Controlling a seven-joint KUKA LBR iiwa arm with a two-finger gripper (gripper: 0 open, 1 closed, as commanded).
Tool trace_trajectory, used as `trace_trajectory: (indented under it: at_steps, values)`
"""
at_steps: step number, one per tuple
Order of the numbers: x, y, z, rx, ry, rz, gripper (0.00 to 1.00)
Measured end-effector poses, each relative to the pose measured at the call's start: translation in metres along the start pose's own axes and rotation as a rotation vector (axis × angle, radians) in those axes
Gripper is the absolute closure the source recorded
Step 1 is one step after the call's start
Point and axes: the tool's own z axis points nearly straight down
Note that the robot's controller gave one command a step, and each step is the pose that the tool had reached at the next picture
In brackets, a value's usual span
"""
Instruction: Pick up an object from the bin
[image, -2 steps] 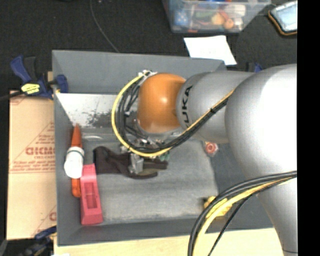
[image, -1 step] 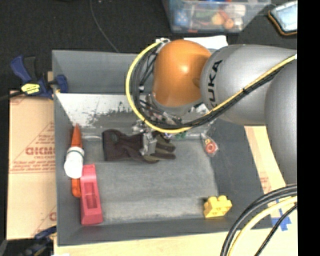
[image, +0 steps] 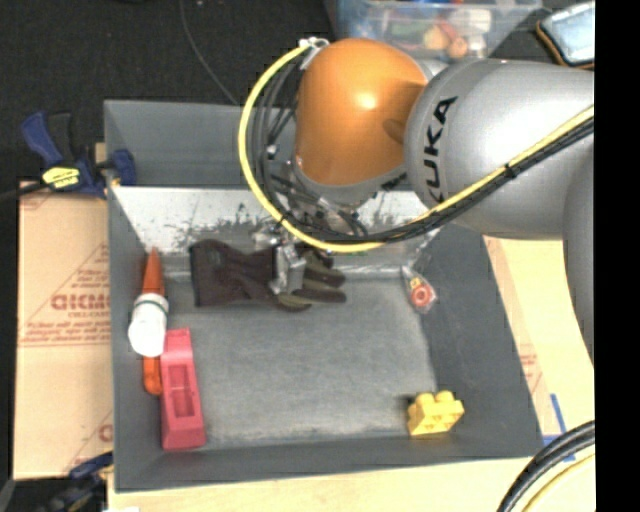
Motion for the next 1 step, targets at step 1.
trace_trajectory:
  at_steps: [1]
  values:
    - [0.0273, -0.0269, 0.0704, 0.003, -0.001, 0.151, 1.00]
